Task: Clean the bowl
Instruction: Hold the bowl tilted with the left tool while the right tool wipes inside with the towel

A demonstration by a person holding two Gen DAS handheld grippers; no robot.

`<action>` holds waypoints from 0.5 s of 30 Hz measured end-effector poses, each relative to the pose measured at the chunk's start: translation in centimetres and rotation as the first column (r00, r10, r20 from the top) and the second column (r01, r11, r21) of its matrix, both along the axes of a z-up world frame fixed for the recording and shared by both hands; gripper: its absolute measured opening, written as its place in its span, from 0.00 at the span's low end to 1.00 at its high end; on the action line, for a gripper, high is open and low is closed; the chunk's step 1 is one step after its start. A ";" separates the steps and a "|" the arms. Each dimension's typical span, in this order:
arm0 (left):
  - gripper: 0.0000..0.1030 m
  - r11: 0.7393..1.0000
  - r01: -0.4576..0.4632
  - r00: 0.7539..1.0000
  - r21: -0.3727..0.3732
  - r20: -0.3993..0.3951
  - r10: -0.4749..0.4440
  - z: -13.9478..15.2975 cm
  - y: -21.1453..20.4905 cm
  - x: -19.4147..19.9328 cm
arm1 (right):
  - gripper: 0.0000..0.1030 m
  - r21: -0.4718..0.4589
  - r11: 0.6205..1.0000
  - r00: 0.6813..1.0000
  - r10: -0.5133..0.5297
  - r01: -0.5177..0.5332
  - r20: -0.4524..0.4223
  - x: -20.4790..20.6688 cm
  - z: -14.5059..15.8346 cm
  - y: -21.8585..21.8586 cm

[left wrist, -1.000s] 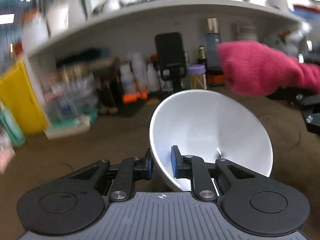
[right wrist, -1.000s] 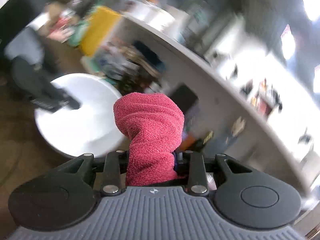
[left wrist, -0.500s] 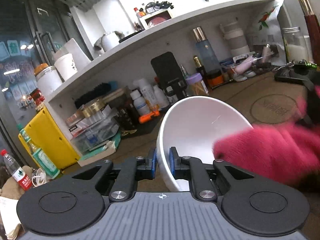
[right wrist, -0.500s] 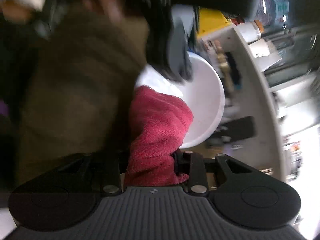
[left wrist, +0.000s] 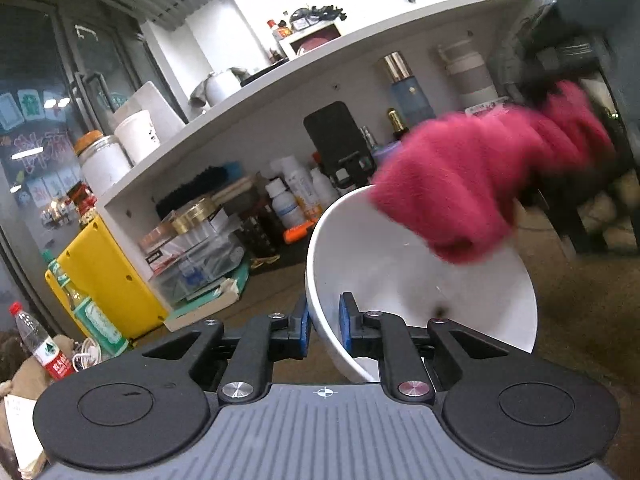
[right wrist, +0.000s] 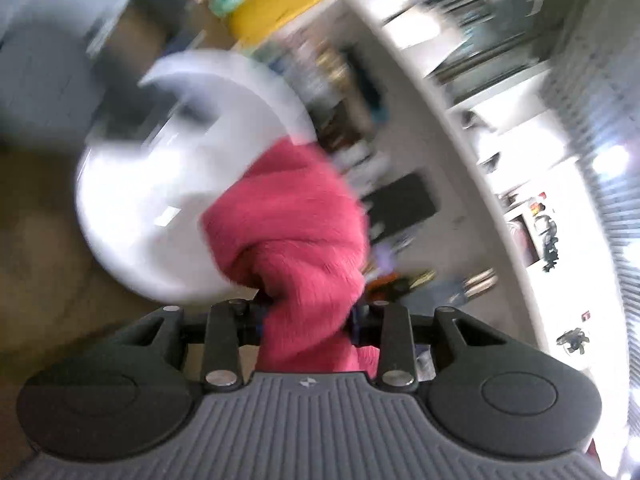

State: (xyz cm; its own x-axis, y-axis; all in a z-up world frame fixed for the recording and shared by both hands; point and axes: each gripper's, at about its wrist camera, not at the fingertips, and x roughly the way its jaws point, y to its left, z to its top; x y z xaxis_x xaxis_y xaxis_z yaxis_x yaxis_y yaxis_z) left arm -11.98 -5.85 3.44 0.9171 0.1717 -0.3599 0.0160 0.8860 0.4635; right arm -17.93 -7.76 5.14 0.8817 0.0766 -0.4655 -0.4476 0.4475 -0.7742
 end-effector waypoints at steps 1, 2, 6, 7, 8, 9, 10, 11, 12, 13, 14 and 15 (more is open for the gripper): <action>0.20 0.999 0.000 1.000 -0.033 -0.020 -0.001 0.1 -0.1 0.1 | 0.34 0.031 1.000 0.999 -0.002 0.003 -0.043 -0.1 -0.5 -0.3; 0.27 0.998 -0.002 0.999 -0.066 -0.040 -0.001 0.1 -0.2 0.2 | 0.34 0.062 0.998 0.997 -0.004 0.008 -0.075 -0.2 -0.8 -0.7; 0.49 0.981 -0.050 0.989 -0.188 -0.148 0.022 -0.8 -0.6 0.9 | 0.34 0.212 0.977 0.991 -0.006 0.035 -0.134 -0.5 -0.1 -1.9; 0.54 0.971 -0.061 0.984 -0.230 -0.179 0.019 -1.1 -0.6 1.1 | 0.34 0.236 0.971 0.990 -0.001 0.034 -0.141 -0.7 0.0 -2.1; 0.59 0.958 -0.071 0.981 -0.277 -0.194 0.017 -1.3 -0.4 1.2 | 0.33 0.243 0.970 0.991 0.002 0.031 -0.136 -0.8 0.1 -2.1; 0.59 0.944 -0.082 0.978 -0.321 -0.207 0.015 -1.5 -0.3 1.3 | 0.33 0.247 0.969 0.992 0.006 0.026 -0.128 -0.9 0.1 -2.1; 0.57 0.931 -0.098 0.978 -0.352 -0.210 0.023 -1.6 -0.1 1.5 | 0.33 0.248 0.969 0.994 0.011 0.017 -0.111 -1.3 0.1 -2.2; 0.45 0.927 -0.106 0.977 -0.360 -0.210 0.031 -1.7 0.2 1.7 | 0.33 0.240 0.971 0.997 0.017 0.002 -0.076 -2.0 0.4 -2.3; 0.37 0.923 -0.113 0.977 -0.368 -0.210 0.036 -1.7 0.5 1.8 | 0.33 0.229 0.973 0.999 0.020 -0.010 -0.041 -2.5 0.6 -2.3; 0.35 0.916 -0.097 0.979 -0.389 -0.203 0.017 -1.5 1.1 2.1 | 0.33 0.210 0.977 1.000 0.023 -0.023 0.001 -2.9 0.7 -2.2; 0.33 0.910 -0.082 0.980 -0.407 -0.197 0.000 -1.4 1.7 2.4 | 0.33 0.174 0.984 0.997 0.030 -0.041 0.067 -3.4 0.9 -2.1; 0.32 0.909 -0.078 0.980 -0.409 -0.198 -0.005 -1.3 1.8 2.5 | 0.33 0.138 0.989 0.992 0.041 -0.058 0.123 -3.7 1.0 -1.9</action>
